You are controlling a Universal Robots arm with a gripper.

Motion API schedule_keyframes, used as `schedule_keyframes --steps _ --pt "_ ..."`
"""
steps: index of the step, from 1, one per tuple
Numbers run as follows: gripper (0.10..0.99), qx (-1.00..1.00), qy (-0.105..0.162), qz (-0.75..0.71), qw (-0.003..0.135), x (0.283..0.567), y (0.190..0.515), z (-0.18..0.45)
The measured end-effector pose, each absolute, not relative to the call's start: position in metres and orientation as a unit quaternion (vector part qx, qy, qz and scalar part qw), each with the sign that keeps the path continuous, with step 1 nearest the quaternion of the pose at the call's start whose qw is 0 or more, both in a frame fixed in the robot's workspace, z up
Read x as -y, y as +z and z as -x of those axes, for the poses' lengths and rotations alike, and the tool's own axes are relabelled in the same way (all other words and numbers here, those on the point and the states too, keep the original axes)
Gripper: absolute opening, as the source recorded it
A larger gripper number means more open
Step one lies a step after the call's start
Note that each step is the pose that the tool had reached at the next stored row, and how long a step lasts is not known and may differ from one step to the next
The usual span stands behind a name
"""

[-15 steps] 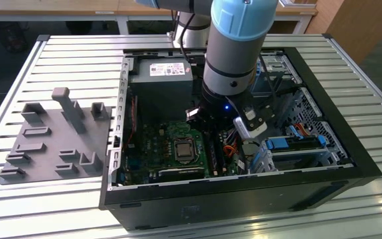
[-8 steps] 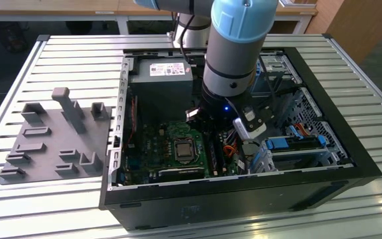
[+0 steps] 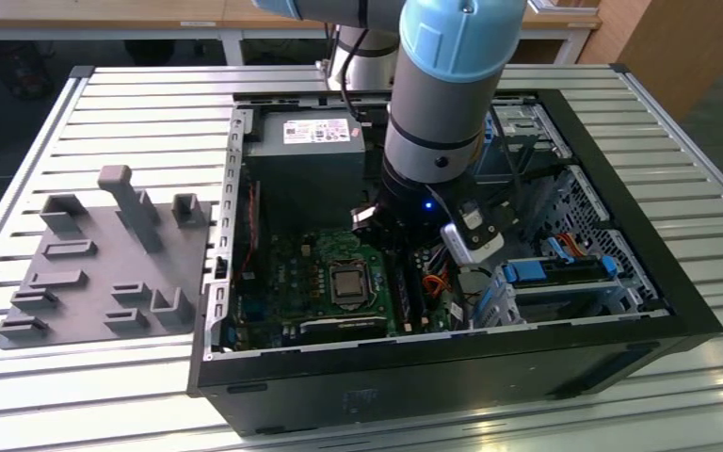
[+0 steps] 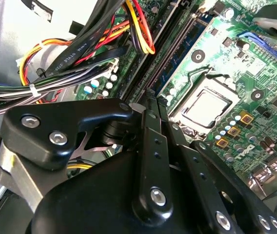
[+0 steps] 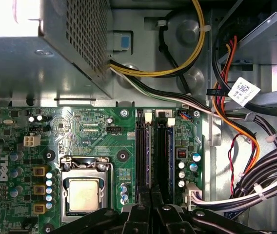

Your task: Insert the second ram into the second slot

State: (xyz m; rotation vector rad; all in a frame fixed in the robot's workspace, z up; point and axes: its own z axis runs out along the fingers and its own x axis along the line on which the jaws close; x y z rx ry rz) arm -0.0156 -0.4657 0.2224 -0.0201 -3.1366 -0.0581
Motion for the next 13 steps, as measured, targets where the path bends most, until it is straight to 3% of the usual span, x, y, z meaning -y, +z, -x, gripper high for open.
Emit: schedule_keyframes --steps 13 --pt "0.122 1.0 -0.019 0.006 0.002 0.4649 0.2223 0.0156"
